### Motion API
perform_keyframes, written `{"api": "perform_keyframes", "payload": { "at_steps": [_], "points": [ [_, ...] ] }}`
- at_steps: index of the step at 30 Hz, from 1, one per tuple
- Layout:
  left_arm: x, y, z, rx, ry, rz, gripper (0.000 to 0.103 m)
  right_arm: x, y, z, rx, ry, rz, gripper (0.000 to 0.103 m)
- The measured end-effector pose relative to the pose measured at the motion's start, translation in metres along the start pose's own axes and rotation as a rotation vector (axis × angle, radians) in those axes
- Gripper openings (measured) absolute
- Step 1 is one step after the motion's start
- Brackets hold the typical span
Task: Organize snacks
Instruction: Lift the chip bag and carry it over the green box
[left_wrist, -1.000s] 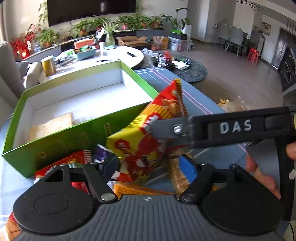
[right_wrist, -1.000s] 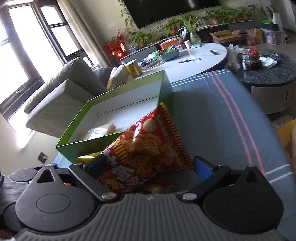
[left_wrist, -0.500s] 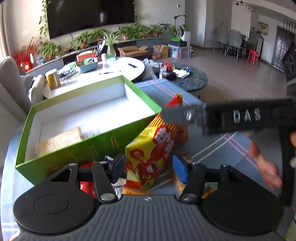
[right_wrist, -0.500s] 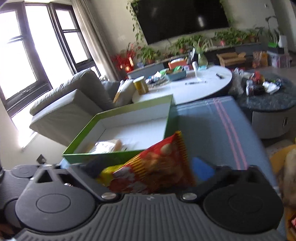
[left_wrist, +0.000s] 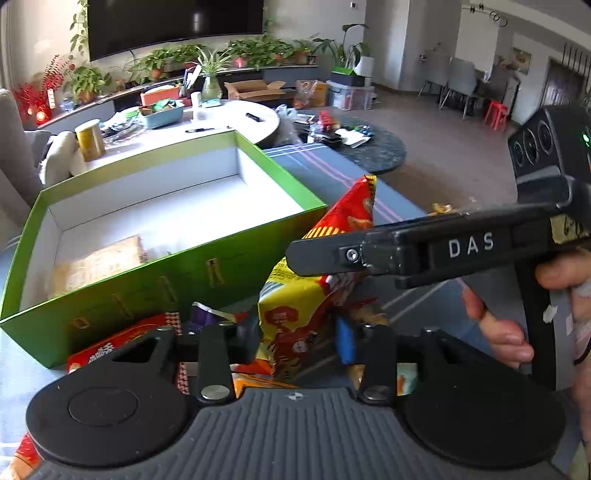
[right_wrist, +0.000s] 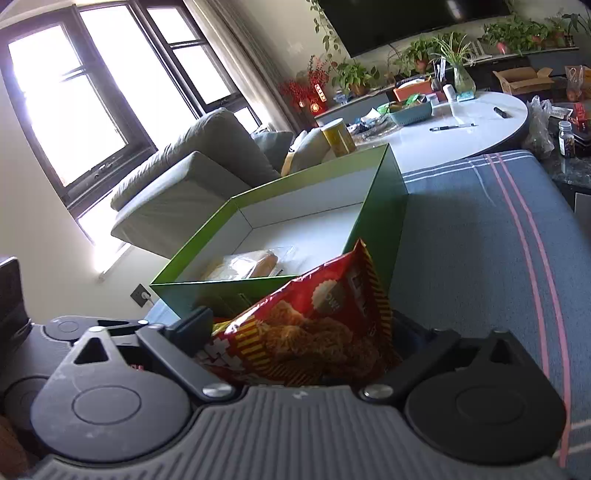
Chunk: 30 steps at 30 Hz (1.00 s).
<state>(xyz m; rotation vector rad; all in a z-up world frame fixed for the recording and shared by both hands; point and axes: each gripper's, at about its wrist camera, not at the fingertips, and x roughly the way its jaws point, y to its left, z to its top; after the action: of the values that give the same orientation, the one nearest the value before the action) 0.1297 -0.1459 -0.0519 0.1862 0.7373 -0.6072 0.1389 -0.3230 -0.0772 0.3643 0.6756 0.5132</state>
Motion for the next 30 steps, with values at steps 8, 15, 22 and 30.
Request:
{"api": "perform_keyframes", "payload": {
  "at_steps": [8,15,22,30],
  "points": [
    [-0.04,-0.009,0.012,0.029,-0.099,-0.029,0.037,-0.043,0.044,0.003,-0.018,-0.099,-0.106,0.077],
    [-0.078,0.001,0.041,0.036,-0.216,0.04,0.038,-0.055,0.068,0.036,0.082,-0.199,-0.101,0.077],
    [-0.058,0.037,0.072,0.015,-0.188,0.13,0.041,-0.017,0.061,0.067,0.208,-0.202,-0.089,0.077],
    [0.011,0.078,0.084,0.02,-0.09,0.12,0.044,0.036,0.034,0.075,0.268,-0.131,-0.167,0.077]
  ]
}}
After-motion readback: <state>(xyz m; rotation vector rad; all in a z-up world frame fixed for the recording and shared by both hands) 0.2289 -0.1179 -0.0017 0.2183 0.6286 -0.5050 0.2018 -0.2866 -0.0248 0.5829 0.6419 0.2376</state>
